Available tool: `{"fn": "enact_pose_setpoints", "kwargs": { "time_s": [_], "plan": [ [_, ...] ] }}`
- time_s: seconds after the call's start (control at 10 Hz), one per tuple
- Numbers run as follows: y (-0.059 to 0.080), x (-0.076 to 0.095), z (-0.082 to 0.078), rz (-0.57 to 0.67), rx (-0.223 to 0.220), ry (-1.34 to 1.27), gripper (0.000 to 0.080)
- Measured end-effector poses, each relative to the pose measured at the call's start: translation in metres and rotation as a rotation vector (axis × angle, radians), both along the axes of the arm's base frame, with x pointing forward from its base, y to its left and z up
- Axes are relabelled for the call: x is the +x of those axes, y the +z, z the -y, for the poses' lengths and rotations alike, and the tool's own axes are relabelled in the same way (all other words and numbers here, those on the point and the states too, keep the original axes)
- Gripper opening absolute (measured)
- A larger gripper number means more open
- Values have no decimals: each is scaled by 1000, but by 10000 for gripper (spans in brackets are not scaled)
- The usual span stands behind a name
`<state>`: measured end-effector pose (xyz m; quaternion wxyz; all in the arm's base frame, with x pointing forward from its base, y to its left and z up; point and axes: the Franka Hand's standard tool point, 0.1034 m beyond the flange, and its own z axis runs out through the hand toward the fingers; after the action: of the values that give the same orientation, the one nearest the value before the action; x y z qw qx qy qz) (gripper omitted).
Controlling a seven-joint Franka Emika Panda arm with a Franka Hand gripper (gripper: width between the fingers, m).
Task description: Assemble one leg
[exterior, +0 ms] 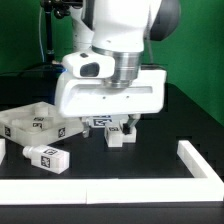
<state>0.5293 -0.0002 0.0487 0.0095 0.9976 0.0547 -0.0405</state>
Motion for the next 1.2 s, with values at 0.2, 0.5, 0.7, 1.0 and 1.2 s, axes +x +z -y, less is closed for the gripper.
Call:
{"fn": "enact_pose_setpoints", "kwargs": {
  "time_s": [0.2, 0.5, 0.7, 1.0, 1.2],
  "plan": [
    [0, 8, -9, 48, 8, -7, 649],
    [-2, 4, -10, 44, 11, -37, 649],
    [-22, -28, -23, 9, 18, -107, 649],
    [-37, -52, -26, -20, 18, -124, 649],
    [-37, -52, -25, -20, 18, -121, 649]
  ]
}}
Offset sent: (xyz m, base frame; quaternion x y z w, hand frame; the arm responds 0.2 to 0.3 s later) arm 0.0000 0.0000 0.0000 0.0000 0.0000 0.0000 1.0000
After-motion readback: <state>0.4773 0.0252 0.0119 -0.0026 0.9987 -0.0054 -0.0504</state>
